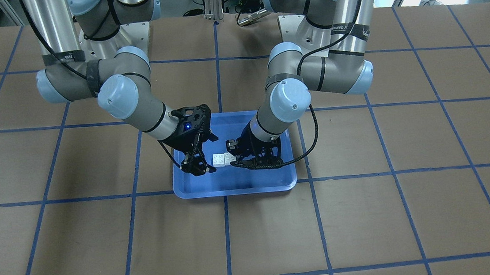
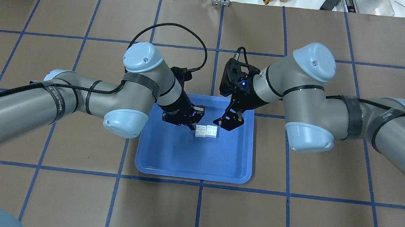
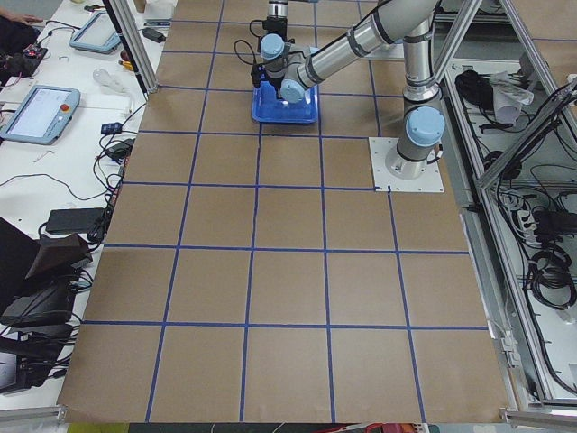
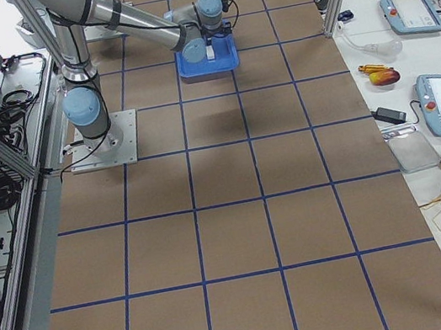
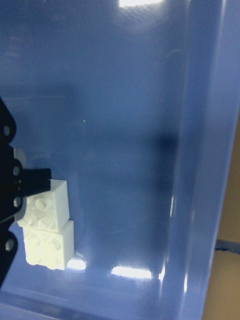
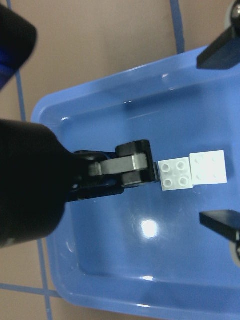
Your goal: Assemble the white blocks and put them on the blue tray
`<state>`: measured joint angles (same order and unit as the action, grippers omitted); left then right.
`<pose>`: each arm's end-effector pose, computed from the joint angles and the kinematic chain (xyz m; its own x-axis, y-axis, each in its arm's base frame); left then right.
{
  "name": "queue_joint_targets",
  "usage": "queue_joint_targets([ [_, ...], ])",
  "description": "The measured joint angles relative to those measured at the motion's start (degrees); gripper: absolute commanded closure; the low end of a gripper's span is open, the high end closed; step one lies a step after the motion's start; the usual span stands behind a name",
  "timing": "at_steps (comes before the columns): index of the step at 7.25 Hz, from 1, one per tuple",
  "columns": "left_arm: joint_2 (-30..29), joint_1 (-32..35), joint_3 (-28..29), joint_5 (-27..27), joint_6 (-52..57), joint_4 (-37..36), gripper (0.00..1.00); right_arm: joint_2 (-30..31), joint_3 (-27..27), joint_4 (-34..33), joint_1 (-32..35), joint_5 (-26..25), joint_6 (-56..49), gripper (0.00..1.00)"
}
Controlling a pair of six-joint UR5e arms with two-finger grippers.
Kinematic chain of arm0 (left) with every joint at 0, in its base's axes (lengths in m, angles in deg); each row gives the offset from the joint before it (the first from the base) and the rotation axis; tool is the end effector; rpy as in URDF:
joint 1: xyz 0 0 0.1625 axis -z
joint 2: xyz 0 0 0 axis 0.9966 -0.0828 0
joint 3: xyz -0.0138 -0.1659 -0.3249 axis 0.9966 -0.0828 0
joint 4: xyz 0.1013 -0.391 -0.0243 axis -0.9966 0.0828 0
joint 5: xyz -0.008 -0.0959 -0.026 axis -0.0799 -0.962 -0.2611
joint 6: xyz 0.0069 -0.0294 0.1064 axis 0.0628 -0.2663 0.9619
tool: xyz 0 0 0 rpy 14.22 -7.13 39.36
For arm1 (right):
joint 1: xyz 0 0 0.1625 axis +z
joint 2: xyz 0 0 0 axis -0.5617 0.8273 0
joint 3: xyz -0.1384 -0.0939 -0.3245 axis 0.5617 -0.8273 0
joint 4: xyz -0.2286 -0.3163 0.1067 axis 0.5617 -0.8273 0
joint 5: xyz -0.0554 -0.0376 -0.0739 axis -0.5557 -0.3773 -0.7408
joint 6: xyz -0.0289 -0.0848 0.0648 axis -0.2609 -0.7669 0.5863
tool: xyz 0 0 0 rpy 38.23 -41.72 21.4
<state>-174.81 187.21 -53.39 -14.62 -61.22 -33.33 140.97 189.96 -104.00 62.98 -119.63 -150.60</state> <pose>-0.2718 -0.4625 0.1292 -0.9425 -0.0954 0.3204 -0.0692 0.9933 0.0924 0.2521 -0.4788 0.2318 -0.1497 -0.9878 -0.0439 -0.8367 0.1502 -0.5267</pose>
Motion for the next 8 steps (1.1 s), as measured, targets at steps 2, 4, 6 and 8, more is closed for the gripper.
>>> queue_joint_targets([
  [2, 1.22, 0.05, 2.41, 2.14, -0.05, 1.80, 0.96, 3.70, -9.14, 13.03, -1.13, -5.02, 2.05, 0.00],
  [4, 3.75, -0.43, 10.03, 6.78, 0.22, 12.88, 0.96, 8.01, -16.38, 24.88, -2.06, -10.74, 4.27, 0.00],
  [6, 7.17, -2.83, 22.69, 11.79, 4.64, 31.97, 0.93, 13.08, -18.51, 33.15, -2.57, -15.50, 9.13, 0.00],
  [8, 11.90, -8.06, 29.91, 14.99, 12.51, 43.78, 0.74, 15.43, -18.63, 40.24, -2.79, -22.94, 14.09, 0.00],
])
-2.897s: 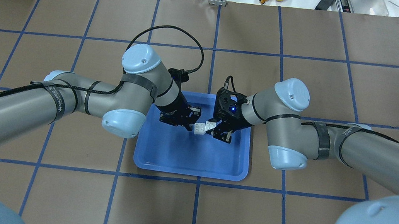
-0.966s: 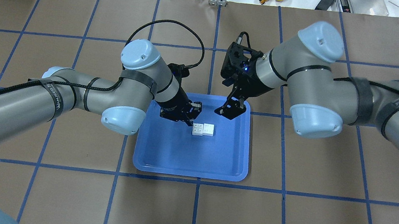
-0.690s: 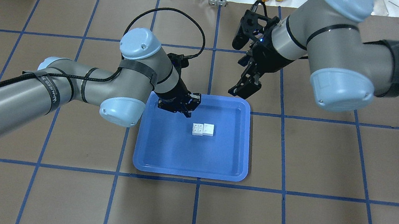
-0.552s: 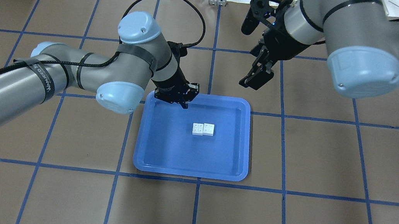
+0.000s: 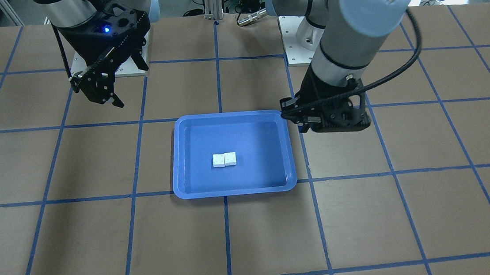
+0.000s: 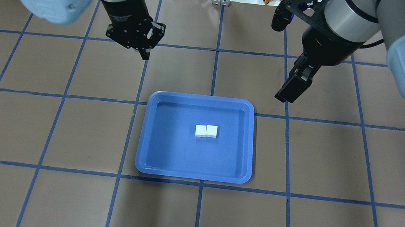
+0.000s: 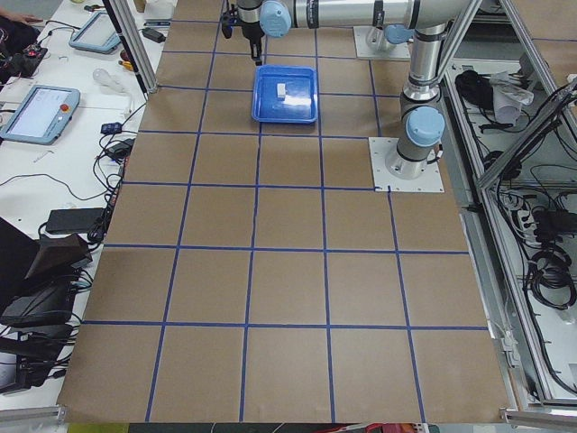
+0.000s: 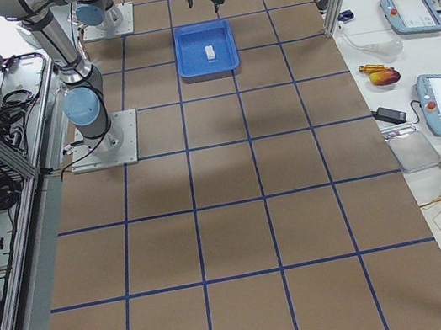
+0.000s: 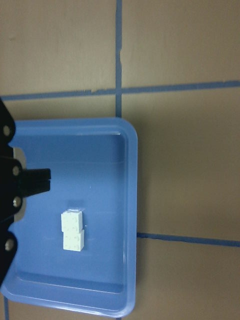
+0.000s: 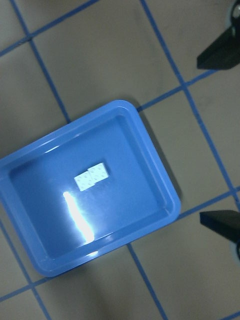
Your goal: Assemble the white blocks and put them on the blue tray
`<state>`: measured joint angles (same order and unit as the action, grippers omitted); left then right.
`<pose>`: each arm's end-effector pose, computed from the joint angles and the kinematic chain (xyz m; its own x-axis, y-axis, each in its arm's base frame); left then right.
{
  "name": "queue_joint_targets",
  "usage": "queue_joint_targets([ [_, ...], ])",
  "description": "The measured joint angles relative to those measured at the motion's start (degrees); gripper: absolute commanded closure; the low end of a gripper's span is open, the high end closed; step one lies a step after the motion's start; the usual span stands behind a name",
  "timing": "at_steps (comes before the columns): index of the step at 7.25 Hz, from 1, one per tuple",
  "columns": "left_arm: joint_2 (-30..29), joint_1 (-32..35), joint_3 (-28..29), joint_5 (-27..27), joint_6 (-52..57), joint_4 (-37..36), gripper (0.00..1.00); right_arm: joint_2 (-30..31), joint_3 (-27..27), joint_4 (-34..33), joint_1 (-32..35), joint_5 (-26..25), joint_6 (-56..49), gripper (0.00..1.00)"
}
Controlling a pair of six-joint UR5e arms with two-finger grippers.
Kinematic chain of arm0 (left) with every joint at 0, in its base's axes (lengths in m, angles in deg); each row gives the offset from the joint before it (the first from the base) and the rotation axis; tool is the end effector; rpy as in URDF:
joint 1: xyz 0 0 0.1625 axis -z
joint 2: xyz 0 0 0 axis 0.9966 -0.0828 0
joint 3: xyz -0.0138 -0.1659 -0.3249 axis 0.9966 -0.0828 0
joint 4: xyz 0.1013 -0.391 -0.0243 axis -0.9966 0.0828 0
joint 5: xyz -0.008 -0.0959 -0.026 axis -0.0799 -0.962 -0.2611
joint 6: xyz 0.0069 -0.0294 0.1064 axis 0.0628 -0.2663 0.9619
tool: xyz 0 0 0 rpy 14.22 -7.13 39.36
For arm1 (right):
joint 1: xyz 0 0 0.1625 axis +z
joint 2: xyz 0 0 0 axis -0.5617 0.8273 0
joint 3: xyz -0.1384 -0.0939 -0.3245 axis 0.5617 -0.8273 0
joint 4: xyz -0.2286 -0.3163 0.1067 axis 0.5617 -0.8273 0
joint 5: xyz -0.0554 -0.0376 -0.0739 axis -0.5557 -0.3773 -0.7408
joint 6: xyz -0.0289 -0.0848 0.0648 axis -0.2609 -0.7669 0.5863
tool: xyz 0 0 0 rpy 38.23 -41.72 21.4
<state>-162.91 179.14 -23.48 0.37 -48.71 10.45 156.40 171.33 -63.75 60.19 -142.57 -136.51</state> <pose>-0.1783 -0.5307 0.3905 -0.9971 -0.0106 0.0757 -0.0079 0.9993 0.0357 0.1837 -0.4476 0.4277 -0.4673 -0.8819 -0.0621 -0.8723 0.4714 -0.1301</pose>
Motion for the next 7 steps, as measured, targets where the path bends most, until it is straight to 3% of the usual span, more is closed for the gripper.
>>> queue_joint_targets([
  [2, 4.18, -2.58, 1.09, 3.55, 3.47, 3.05, 0.06, 2.41, 0.04, 3.27, -0.12, -2.55, 3.17, 0.00],
  [3, 5.63, -3.39, 1.01, 4.18, 3.88, 3.14, 0.00, 3.09, 0.06, 3.68, -0.47, -2.85, 7.37, 0.00],
  [7, 7.00, -4.77, -0.38, 4.36, 4.05, 1.59, 0.00, 3.51, -0.51, 2.53, -1.36, -4.89, 36.56, 0.00],
])
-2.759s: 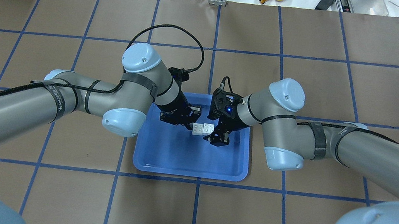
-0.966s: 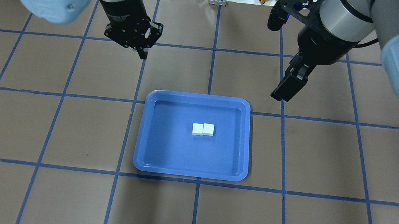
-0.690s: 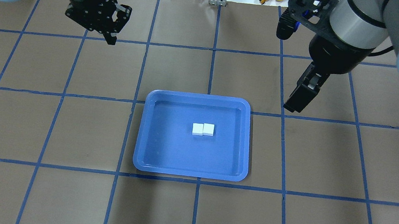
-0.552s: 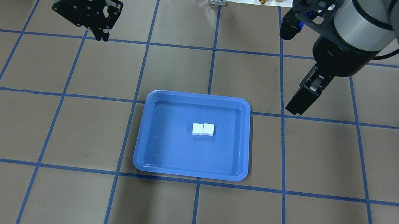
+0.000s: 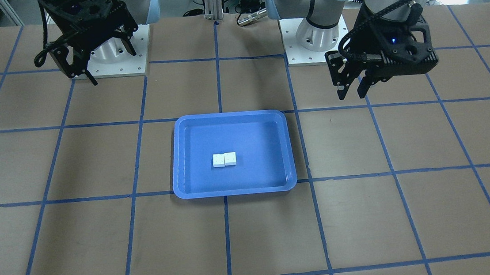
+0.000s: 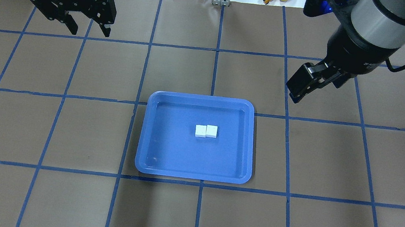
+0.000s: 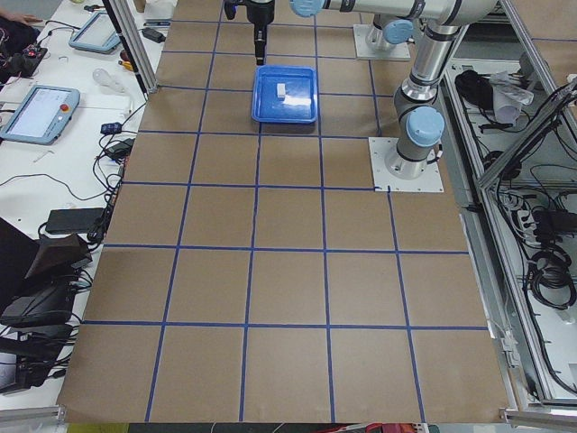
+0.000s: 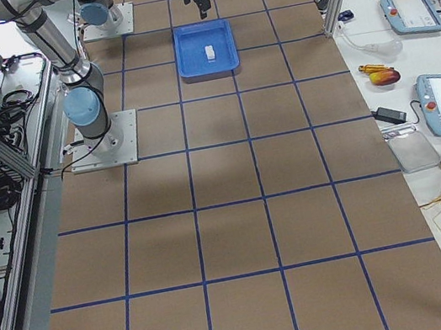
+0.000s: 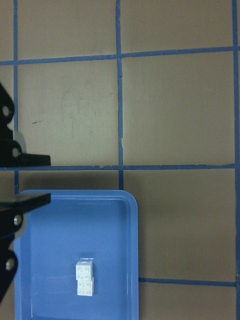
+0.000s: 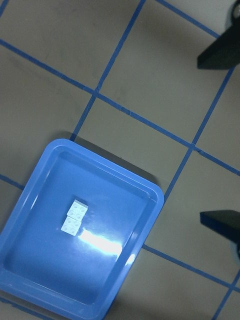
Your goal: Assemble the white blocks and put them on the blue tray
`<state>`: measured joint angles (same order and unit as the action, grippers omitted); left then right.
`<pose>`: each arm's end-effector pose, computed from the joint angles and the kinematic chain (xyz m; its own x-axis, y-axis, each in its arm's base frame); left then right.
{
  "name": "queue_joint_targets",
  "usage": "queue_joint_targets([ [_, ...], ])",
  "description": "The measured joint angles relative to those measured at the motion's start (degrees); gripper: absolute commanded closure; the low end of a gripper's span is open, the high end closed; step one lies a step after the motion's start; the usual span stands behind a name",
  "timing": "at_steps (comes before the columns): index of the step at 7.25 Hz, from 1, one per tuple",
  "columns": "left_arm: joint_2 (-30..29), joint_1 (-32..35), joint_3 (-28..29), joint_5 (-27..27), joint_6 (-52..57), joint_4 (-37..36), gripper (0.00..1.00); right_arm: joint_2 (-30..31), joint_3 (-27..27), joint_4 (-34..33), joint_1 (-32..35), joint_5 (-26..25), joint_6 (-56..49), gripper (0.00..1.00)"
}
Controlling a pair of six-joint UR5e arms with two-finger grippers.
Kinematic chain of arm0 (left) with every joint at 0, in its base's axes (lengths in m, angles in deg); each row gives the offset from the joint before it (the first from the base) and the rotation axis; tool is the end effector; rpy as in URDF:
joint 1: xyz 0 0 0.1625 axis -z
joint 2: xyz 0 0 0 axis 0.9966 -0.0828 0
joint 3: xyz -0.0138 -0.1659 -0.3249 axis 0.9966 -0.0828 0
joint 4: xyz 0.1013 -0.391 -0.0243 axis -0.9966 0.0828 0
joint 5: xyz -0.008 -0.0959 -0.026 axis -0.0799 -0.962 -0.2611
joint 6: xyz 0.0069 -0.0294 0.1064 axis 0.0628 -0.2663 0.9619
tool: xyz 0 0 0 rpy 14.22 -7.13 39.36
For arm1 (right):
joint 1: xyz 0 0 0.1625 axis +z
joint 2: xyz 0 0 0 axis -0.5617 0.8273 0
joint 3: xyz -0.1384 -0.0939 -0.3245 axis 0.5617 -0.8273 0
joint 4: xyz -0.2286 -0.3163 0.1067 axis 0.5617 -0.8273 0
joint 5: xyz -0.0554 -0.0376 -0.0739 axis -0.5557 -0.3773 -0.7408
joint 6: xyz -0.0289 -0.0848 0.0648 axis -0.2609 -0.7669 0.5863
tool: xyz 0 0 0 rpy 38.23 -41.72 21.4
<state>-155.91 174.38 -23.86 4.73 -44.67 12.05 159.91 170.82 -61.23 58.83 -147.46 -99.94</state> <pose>-0.1258 -0.5084 0.4482 -0.9998 -0.0206 0.0025 -0.0207 0.9981 -0.0578 0.1625 -0.4314 0.4541 -0.9130 -0.4062 -0.0387 -0.4036 0.9129 -0.0617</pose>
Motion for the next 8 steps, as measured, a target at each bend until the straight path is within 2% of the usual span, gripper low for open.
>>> queue_joint_targets([
  [2, 0.03, -0.10, -0.10, -0.05, 0.09, -0.25, 0.00, -0.20, -0.31, -0.50, -1.75, -5.53, 4.68, 0.00],
  [3, -0.04, -0.17, -0.11, -0.08, 1.24, -0.88, 0.00, -0.22, -0.37, -0.45, -3.07, -6.03, 5.12, 0.00],
  [8, -0.12, -0.17, -0.18, -0.52, 5.18, -2.83, 0.00, -4.76, -4.65, -1.16, -4.11, -3.33, 11.30, 0.00],
])
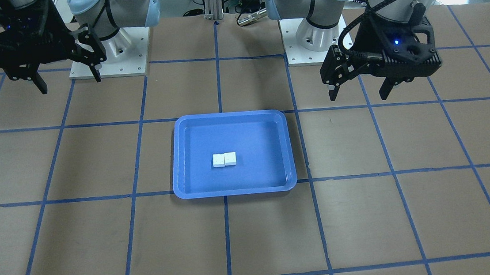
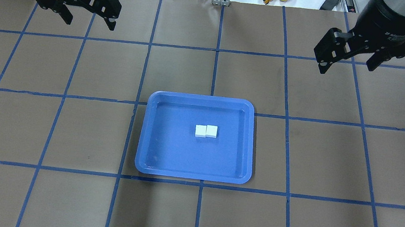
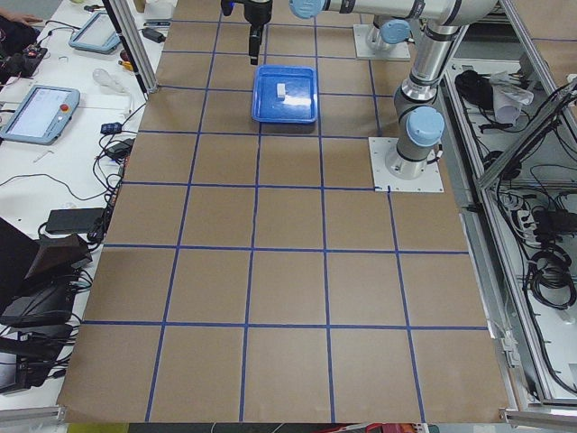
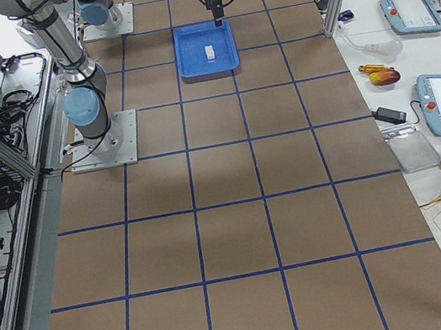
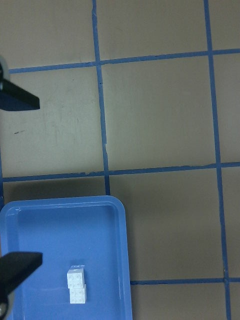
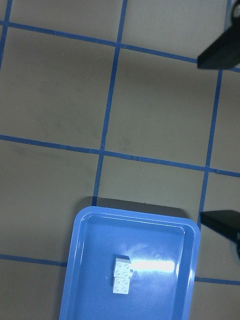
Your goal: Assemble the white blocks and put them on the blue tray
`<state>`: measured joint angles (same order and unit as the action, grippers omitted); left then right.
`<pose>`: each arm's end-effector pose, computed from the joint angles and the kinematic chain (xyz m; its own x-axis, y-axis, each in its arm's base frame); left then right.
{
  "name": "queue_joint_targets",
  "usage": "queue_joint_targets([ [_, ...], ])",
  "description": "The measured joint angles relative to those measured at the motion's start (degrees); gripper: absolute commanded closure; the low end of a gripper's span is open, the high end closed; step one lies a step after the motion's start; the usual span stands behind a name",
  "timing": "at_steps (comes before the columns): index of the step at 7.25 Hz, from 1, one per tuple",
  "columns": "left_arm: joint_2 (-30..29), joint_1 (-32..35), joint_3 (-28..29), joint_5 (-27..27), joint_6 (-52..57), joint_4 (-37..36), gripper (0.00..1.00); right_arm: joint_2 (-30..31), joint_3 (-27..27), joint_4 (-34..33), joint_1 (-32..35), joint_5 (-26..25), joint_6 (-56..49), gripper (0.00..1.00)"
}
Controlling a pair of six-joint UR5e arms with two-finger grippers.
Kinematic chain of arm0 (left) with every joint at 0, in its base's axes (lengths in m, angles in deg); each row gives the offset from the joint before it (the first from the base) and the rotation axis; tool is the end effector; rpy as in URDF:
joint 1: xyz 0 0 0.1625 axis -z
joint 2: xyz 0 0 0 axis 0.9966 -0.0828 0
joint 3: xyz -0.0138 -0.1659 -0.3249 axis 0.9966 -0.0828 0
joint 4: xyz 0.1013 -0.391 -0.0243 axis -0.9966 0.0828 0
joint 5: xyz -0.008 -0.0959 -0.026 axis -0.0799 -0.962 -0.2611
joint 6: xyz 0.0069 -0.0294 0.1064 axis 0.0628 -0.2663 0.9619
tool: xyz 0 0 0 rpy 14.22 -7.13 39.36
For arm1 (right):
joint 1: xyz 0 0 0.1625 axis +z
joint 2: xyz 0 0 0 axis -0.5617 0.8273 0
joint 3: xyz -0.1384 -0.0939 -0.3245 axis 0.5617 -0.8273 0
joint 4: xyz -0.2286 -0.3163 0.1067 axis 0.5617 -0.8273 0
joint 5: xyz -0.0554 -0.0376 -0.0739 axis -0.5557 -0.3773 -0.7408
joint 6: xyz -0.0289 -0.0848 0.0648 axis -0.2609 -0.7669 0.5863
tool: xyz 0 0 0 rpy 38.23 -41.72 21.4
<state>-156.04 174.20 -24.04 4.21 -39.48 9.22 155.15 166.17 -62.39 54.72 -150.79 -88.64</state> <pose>-0.1251 -0.5142 0.4509 -0.9977 0.0674 0.0025 0.0668 0.9925 -0.1022 0.1241 -0.4740 0.4577 -0.9892 -0.1464 0.0102 -0.1467 0.9873 -0.0614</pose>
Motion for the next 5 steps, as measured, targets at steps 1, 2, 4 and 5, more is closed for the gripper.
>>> queue_joint_targets([
  [1, 0.02, 0.00, -0.01, 0.01, 0.01, -0.01, 0.00, -0.05, -0.08, -0.04, 0.11, 0.09, 0.95, 0.00],
  [2, 0.06, 0.00, -0.01, 0.00, -0.06, -0.01, 0.00, 0.05, -0.09, -0.01, 0.17, 0.14, 1.45, 0.00],
  [4, 0.07, 0.05, 0.04, -0.04, -0.21, -0.01, 0.00, 0.18, -0.10, 0.13, 0.22, 0.01, 1.70, 0.00],
  [5, 0.04, 0.10, 0.04, -0.10, -0.26, -0.01, 0.00, 0.21, -0.11, 0.15, 0.22, -0.02, 1.71, 0.00],
])
